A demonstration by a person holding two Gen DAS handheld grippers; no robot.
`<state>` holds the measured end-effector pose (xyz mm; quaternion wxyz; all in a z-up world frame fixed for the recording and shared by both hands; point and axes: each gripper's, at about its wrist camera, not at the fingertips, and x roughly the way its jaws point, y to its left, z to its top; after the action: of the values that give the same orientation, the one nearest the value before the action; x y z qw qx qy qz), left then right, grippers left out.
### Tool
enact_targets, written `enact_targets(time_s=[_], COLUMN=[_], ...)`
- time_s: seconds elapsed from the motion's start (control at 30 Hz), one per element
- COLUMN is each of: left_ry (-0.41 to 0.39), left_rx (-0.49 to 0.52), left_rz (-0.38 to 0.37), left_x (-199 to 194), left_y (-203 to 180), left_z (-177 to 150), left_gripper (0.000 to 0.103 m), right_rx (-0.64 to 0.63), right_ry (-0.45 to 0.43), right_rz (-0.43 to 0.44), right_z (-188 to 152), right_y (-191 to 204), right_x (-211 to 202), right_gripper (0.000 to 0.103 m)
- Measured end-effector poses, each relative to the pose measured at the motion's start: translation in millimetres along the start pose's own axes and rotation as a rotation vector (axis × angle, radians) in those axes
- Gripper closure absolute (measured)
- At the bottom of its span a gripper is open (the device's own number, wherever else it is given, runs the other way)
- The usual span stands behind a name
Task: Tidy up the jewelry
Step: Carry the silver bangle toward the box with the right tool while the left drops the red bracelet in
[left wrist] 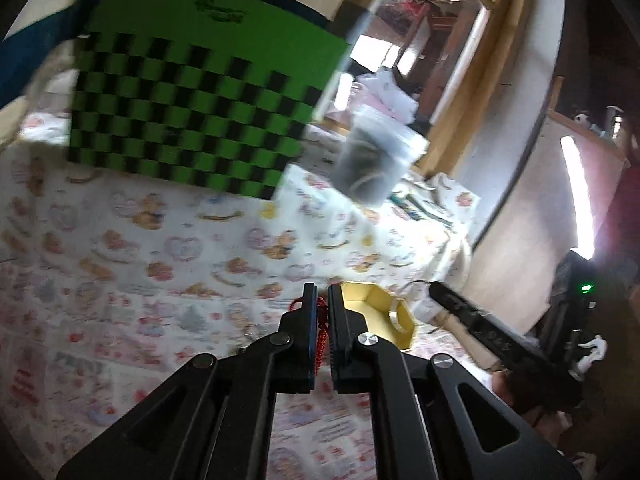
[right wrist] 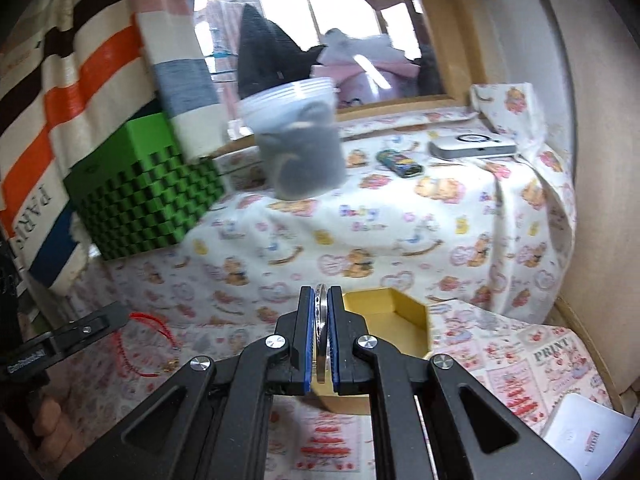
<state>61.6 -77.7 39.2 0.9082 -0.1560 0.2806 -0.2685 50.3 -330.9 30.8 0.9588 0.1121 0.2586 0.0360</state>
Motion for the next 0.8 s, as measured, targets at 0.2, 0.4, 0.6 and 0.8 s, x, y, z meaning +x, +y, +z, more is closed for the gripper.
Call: enact_targets(time_s=[0.2,0.4,0.6,0.8], left_ry=[0.117,0.194,0.286,0.296], left_rx=[0.021,0.108,0.130,0.143], left_rz=[-0.114,-0.062,0.023,0.051], left_x=[48.2,95.0,138.6,137.5], left_y=[-33.4,-63.4,-59.6,-52.6], left_z=[10.4,-1.9,-14.5,-21.4], left_gripper=[0.099,0.099,0.099,0.089], right_rx=[0.066,0.158,0.187,0.203], right_ry=[0.055,0.121,0.157,0.188], right_rz=[-0.057,-0.059,-0.058,-0.043], right_z=[0.9,-1.9,-6.8,-9.1], right_y=[-22.9,-45.4,-54.6,-56.1], right_x=[14.6,26.9,36.5,42.8], right_gripper=[0.096,0.096,0.096,0.096])
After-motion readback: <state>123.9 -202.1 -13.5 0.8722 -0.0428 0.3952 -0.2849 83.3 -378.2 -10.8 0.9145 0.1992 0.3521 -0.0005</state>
